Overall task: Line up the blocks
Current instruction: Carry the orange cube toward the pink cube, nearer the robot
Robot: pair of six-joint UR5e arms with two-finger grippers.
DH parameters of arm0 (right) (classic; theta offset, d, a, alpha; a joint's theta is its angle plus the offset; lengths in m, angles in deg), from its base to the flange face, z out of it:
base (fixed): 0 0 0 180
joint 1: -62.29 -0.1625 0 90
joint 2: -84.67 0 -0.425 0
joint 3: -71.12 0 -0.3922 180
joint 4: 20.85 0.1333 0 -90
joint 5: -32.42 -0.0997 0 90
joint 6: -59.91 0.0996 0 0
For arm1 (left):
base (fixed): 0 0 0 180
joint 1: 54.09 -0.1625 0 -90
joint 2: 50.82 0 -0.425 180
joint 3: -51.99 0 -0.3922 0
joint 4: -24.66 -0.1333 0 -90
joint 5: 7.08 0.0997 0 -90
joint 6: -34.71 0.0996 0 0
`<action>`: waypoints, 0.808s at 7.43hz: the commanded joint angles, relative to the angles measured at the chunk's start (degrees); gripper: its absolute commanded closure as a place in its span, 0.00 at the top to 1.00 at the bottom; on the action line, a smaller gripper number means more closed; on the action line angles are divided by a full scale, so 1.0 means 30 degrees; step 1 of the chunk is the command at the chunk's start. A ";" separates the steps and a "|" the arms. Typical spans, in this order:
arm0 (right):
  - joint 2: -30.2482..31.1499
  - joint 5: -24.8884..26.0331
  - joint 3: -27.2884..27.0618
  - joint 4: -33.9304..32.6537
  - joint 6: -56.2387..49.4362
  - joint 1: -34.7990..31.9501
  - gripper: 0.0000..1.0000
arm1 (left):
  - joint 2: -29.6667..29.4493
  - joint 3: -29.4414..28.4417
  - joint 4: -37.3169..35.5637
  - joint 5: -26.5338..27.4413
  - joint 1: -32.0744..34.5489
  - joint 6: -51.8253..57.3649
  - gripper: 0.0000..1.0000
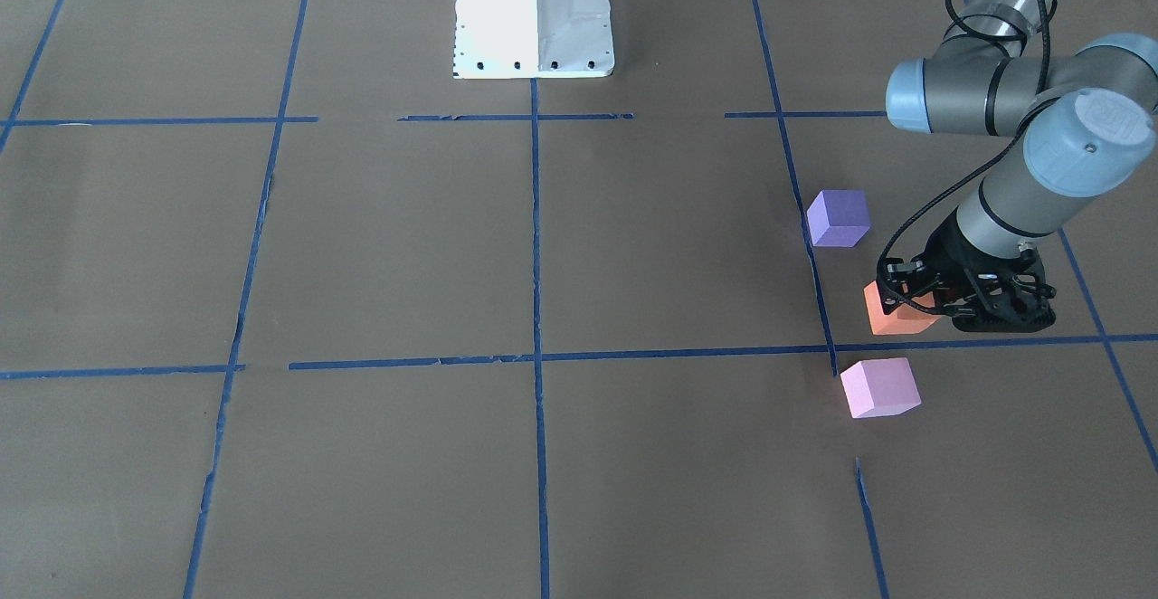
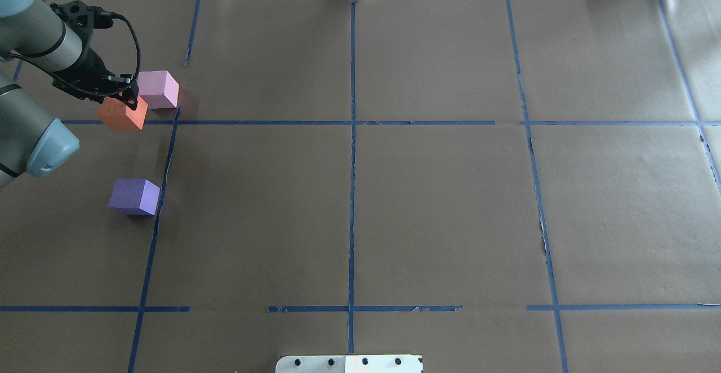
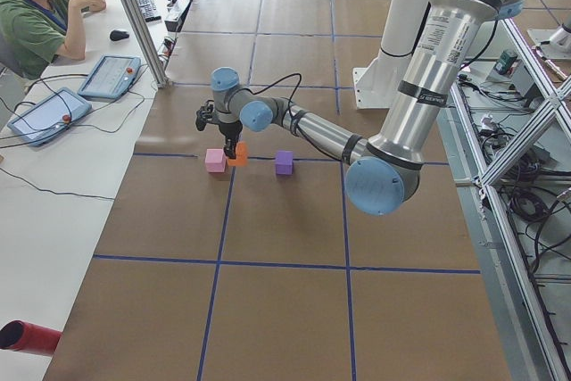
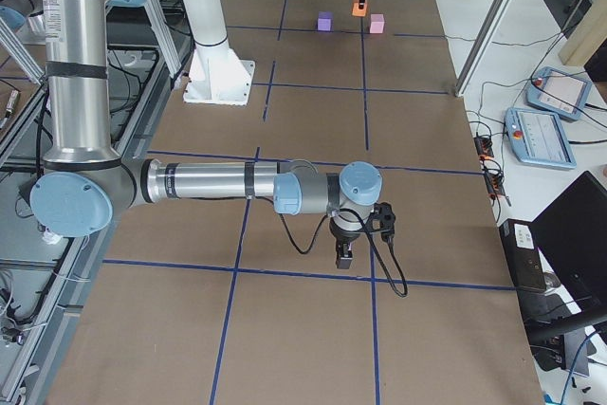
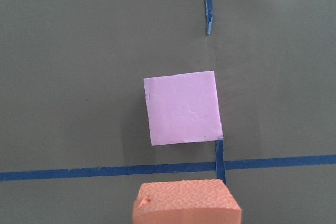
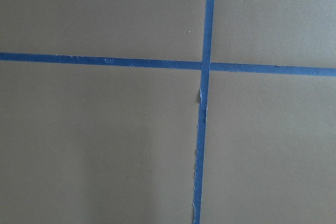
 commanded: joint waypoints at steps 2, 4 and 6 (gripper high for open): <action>0.0000 0.0002 0.0000 0.0000 -0.0018 0.0000 1.00 | 0.0888 0.0179 0.1817 -0.0508 -0.1429 -0.3273 0.00; 0.0000 0.0002 0.0000 0.0000 0.0011 0.0000 1.00 | 0.0888 0.0849 0.2052 -0.0304 -0.2223 -0.4043 0.00; 0.0000 0.0002 0.0000 0.0000 -0.0018 0.0000 1.00 | 0.0918 0.1000 0.2023 -0.0244 -0.2461 -0.4015 0.00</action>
